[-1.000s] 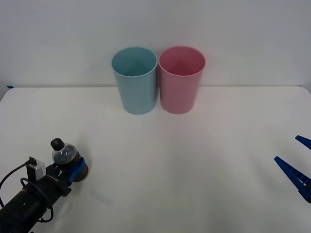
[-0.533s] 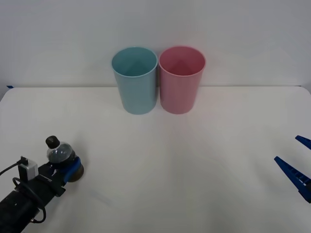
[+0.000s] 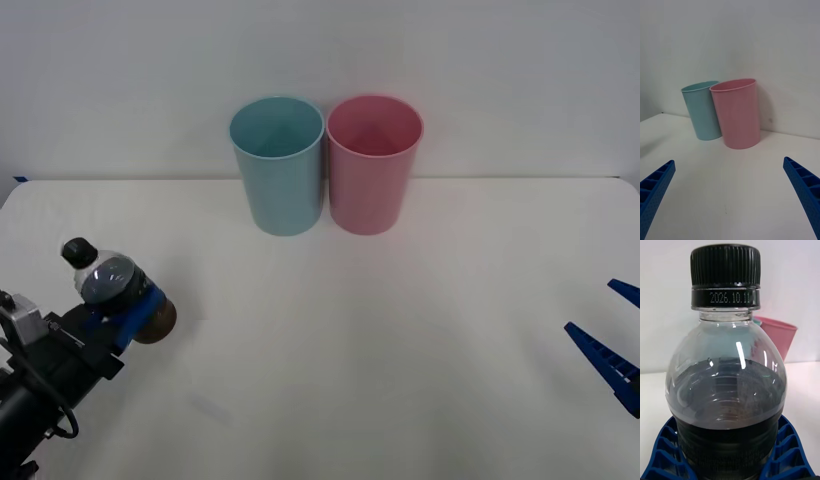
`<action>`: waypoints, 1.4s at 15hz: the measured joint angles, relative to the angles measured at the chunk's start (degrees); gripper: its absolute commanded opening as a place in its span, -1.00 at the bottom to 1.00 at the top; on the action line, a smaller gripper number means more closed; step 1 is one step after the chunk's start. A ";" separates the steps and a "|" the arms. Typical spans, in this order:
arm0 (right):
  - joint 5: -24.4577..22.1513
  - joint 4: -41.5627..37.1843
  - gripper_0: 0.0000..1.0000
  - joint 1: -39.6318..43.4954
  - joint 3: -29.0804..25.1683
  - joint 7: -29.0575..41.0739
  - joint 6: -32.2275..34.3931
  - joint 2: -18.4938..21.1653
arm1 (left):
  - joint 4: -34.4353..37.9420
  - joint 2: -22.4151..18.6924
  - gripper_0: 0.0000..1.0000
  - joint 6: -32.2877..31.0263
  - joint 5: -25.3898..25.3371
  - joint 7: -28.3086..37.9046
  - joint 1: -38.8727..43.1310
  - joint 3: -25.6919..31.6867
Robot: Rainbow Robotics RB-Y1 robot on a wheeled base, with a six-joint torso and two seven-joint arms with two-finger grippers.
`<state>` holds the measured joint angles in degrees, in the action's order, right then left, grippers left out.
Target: Grasp the object on the table and drop it into the matching bin: aluminum can to the light blue bin, PET bottle to the pink bin.
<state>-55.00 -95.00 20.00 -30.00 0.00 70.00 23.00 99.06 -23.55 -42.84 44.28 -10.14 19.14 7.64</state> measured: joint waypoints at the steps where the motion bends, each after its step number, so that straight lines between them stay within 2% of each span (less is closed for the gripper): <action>1: 0.00 0.00 1.00 0.00 0.00 0.00 0.00 0.00 | 2.00 0.00 -1.00 0.48 -0.06 2.27 -0.44 0.14; 5: 0.00 0.00 1.00 0.00 0.00 0.00 0.00 0.00 | 6.71 0.00 -1.00 1.51 0.30 8.55 -4.18 0.79; 9: 0.00 0.00 1.00 0.00 0.00 0.00 0.00 0.00 | 7.62 -0.11 -1.00 1.61 2.83 14.61 -10.79 1.22; 13: 0.00 0.00 1.00 0.00 0.00 0.00 0.00 0.00 | 7.49 -0.46 -1.00 1.50 9.59 22.78 -20.07 0.78; 15: 0.00 0.00 1.00 0.00 0.00 0.00 0.00 0.00 | 4.78 -0.45 -1.00 1.45 12.27 25.46 -26.12 -0.95; 21: 0.00 0.00 1.00 0.00 0.00 0.00 0.00 0.00 | -11.92 0.23 -1.00 1.11 15.71 24.54 -45.31 -6.44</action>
<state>-55.00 -95.00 20.00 -30.00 0.00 70.00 23.00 87.14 -23.32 -41.74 59.99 14.39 -26.17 1.20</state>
